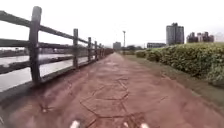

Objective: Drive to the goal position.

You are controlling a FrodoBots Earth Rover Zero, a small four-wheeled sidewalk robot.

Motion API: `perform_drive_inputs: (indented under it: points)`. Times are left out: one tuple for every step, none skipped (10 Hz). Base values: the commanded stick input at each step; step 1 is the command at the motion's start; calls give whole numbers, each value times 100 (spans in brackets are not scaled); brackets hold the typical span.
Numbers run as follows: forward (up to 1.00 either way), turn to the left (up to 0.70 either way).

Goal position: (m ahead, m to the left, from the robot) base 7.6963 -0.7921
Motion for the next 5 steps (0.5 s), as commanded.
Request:
perform_drive_inputs:
  points:
    - [70,0]
    - [70,0]
    - [70,0]
    - [70,0]
    - [70,0]
